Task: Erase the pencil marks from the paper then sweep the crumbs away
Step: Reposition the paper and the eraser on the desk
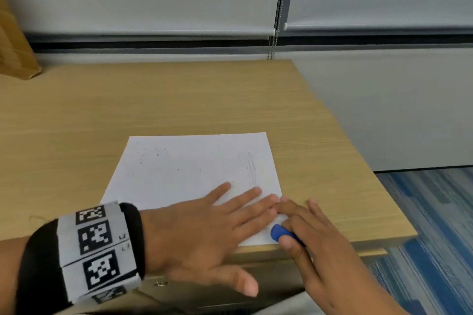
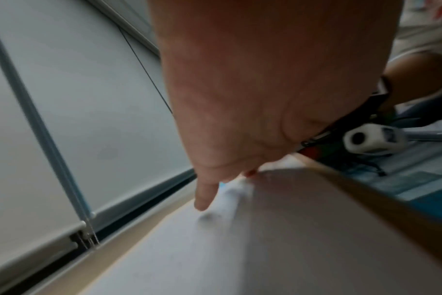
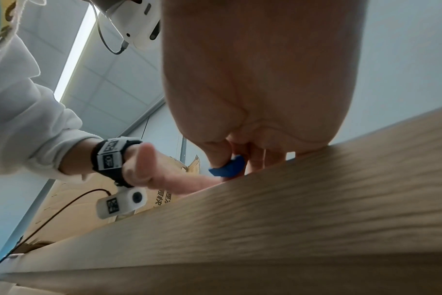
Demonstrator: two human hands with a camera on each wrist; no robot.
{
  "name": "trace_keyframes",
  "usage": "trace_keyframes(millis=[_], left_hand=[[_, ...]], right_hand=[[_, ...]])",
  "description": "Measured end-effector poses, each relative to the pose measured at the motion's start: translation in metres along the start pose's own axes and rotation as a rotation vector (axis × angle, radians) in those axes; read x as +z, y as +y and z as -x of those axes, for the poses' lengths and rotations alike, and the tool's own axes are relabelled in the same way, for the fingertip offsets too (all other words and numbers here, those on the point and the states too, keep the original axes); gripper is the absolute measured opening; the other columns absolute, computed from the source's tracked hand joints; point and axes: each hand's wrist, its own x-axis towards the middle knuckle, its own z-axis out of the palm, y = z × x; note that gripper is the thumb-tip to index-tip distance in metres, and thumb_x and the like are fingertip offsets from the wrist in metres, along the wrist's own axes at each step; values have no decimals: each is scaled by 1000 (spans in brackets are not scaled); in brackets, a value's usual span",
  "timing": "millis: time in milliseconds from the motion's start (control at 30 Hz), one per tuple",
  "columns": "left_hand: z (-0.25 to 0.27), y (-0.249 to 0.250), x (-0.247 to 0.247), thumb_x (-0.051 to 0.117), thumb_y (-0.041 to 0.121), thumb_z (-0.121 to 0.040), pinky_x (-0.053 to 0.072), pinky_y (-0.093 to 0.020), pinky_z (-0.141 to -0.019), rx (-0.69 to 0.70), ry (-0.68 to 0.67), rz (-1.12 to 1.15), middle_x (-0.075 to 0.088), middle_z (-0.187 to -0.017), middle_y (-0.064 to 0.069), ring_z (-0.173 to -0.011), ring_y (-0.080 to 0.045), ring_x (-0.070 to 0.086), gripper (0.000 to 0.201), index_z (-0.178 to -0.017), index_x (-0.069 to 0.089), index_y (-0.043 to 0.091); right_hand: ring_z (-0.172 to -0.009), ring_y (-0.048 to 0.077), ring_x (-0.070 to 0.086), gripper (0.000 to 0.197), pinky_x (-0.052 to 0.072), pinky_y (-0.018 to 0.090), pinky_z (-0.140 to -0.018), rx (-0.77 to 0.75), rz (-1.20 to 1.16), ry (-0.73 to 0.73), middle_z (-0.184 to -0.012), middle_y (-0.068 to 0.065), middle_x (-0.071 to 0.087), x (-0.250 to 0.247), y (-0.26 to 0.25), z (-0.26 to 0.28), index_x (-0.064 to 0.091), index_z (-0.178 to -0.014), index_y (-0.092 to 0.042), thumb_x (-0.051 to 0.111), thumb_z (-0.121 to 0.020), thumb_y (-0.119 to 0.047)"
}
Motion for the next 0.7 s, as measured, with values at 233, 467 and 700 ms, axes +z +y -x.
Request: trace_keyframes(millis=[233, 467, 700], left_hand=[[14, -25, 0, -2, 78, -76, -8, -43, -120, -468, -119, 129, -49, -144, 4, -137, -12, -39, 94, -140, -39, 20], [-1, 7, -1, 7, 76, -85, -20, -41, -115, -96, -47, 47, -46, -147, 10, -133, -4, -44, 89, -142, -37, 25], [-2, -35, -17, -5, 78, -74, -5, -43, -121, -592, -104, 238, -40, -150, 1, -142, -14, -30, 99, -144, -33, 15]], right_hand=[[-132, -3, 39, 24, 18, 28, -113, 13, 8, 7, -132, -22, 53, 1, 1, 1, 39, -95, -44, 16, -101, -50], [-131, -2, 40, 25, 19, 28, -112, -28, 4, 22, -132, -21, 53, 1, 4, 0, 43, -94, -39, 20, -102, -47], [-133, -5, 35, 25, 15, 23, -113, -7, 6, 29, -132, -24, 52, 1, 2, 1, 40, -93, -43, 17, -101, -50]])
